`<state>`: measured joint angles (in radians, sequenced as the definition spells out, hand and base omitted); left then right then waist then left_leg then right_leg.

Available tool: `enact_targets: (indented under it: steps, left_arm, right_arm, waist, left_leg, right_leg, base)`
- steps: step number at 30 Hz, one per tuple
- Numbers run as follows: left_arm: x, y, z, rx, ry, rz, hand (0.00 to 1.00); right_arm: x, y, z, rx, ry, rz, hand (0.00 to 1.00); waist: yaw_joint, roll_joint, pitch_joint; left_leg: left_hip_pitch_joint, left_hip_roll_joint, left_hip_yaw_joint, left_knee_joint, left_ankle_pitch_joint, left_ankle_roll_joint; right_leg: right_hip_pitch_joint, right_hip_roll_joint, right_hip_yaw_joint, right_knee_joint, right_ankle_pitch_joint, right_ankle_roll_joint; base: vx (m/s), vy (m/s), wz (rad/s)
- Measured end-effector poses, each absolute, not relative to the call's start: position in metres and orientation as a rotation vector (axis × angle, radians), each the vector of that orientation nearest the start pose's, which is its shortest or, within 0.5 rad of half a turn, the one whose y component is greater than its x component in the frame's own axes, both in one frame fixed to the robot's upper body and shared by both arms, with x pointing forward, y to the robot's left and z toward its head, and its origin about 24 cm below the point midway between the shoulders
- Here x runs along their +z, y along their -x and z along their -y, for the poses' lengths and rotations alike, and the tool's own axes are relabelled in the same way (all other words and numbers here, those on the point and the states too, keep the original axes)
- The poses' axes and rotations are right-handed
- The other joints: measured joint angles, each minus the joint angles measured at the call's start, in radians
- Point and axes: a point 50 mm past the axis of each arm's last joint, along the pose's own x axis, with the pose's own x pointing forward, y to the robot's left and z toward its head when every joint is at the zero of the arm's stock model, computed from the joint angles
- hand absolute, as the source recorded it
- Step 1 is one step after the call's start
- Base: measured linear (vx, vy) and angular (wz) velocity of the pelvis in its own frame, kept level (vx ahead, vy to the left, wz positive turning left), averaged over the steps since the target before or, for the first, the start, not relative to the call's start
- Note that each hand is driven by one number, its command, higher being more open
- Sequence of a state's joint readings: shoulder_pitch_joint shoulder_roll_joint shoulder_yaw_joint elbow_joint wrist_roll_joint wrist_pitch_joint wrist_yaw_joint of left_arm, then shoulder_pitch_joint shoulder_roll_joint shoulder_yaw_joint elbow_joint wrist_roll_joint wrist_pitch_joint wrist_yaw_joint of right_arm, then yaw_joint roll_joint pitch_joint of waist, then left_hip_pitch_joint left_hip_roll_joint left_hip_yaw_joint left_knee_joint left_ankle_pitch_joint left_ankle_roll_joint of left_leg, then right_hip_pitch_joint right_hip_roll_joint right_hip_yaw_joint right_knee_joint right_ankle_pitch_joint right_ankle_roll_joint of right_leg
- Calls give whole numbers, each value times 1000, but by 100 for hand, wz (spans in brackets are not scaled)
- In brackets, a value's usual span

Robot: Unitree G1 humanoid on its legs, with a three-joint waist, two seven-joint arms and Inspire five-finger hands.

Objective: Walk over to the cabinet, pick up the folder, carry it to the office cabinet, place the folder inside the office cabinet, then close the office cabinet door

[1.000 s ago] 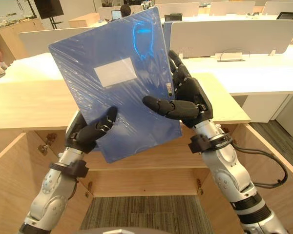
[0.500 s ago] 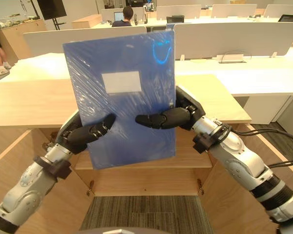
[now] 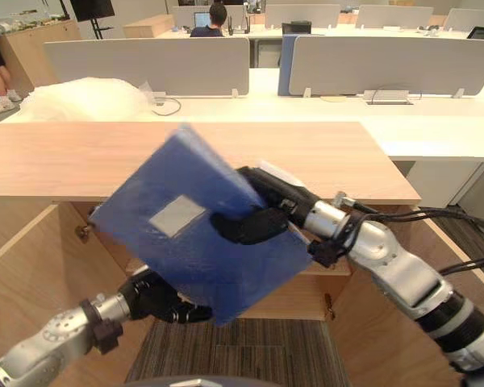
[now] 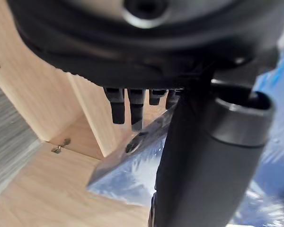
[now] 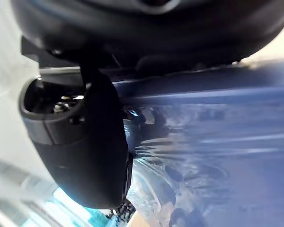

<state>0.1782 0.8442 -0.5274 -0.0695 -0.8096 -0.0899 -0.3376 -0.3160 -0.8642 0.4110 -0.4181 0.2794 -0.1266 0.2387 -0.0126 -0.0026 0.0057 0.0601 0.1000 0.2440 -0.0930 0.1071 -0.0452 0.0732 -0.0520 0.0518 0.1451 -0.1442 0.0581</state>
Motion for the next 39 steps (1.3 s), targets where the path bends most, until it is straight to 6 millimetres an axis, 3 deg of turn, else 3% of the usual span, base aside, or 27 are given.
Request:
enact_targets:
  steps: [4,9,13,17,20,23,24,27,30,32,34,35,36,38,39]
  left_arm:
    - [-31,-165,-175,-662,145,-481,100]
    - [-76,-142,-164,-666,61,-648,100]
    - [-121,-117,-181,-502,-33,-861,100]
    - [-149,-101,-205,-56,-140,-1007,100]
    - [-157,-87,-217,89,-234,-1091,100]
    - [-159,-78,-218,139,-236,-1123,100]
    - [-161,-76,-215,172,-216,-1130,100]
    - [-160,-80,-214,201,-215,-1120,100]
    - [-160,-85,-211,241,-211,-1112,100]
    - [-159,-87,-210,274,-204,-1104,100]
    - [-157,-95,-208,300,-200,-1076,100]
    - [-153,-106,-209,328,-185,-1038,100]
    - [-150,-113,-210,348,-172,-1011,100]
    - [-139,-133,-211,466,-82,-921,100]
    - [-138,-135,-210,487,-62,-911,100]
  right_arm:
    - [170,-232,106,826,636,621,0]
    - [138,-216,90,897,695,615,0]
    - [69,-209,95,1000,826,352,0]
    - [-2,-211,116,963,882,-14,0]
    - [-31,-218,119,859,885,-156,0]
    - [-44,-222,119,791,820,-232,0]
    - [-59,-224,119,713,721,-340,0]
    - [-79,-228,124,475,453,-512,0]
    - [-83,-238,141,153,115,-594,0]
    - [-76,-252,157,-78,-153,-583,0]
    - [-57,-274,178,-301,-468,-478,0]
    - [-38,-290,189,-392,-626,-370,0]
    - [-27,-299,191,-414,-693,-313,0]
    - [12,-314,208,-511,-912,-82,0]
    - [22,-316,210,-519,-942,-31,0]
  waist:
    - [4,-15,-5]
    - [1,-14,-6]
    - [11,-21,-1]
    - [27,-15,14]
    - [27,3,31]
    - [26,16,51]
    - [31,20,61]
    - [34,30,78]
    - [35,46,103]
    - [36,58,124]
    - [38,72,157]
    - [41,76,207]
    - [44,74,235]
    - [55,73,300]
    - [59,73,311]
  left_leg:
    - [-7,-1,-10,0,4,2]
    - [-14,0,-14,0,8,7]
    - [-18,6,-15,0,12,8]
    - [-25,4,-29,0,16,9]
    - [-28,4,-40,0,19,8]
    - [-28,2,-55,0,19,8]
    - [-33,2,-66,0,20,6]
    - [-43,-1,-85,0,22,5]
    - [-50,-10,-95,0,22,6]
    - [-58,-19,-101,0,24,9]
    - [-86,-28,-102,12,27,16]
    - [-118,-28,-104,59,22,26]
    - [-143,-28,-106,100,10,30]
    - [-269,-29,-114,324,-94,49]
    - [-299,-28,-114,385,-124,48]
  right_leg:
    - [-1,-1,-12,-4,5,0]
    - [-1,-2,-14,-16,11,0]
    - [-1,0,-14,-23,17,-2]
    - [2,-1,-25,-32,22,-1]
    - [4,0,-38,-33,22,-1]
    - [14,-1,-53,-41,21,-1]
    - [16,-1,-67,-42,19,-2]
    - [15,-3,-83,-42,15,-2]
    - [14,-12,-97,-41,11,2]
    - [9,-20,-103,-35,8,7]
    - [-27,-29,-103,-8,3,14]
    - [-58,-38,-102,44,-7,19]
    - [-79,-44,-101,82,-19,20]
    - [-185,-69,-98,279,-99,22]
    - [-211,-75,-92,329,-123,22]
  base:
    - [-40,10,7]
    - [-51,17,2]
    - [-48,13,1]
    - [-29,10,7]
    - [-19,0,10]
    - [-25,1,17]
    - [-20,-4,24]
    - [-14,-5,19]
    - [-3,11,14]
    - [-1,28,10]
    - [-12,36,3]
    - [-49,21,3]
    - [-117,6,11]
    - [-163,-3,14]
    - [-131,-1,1]
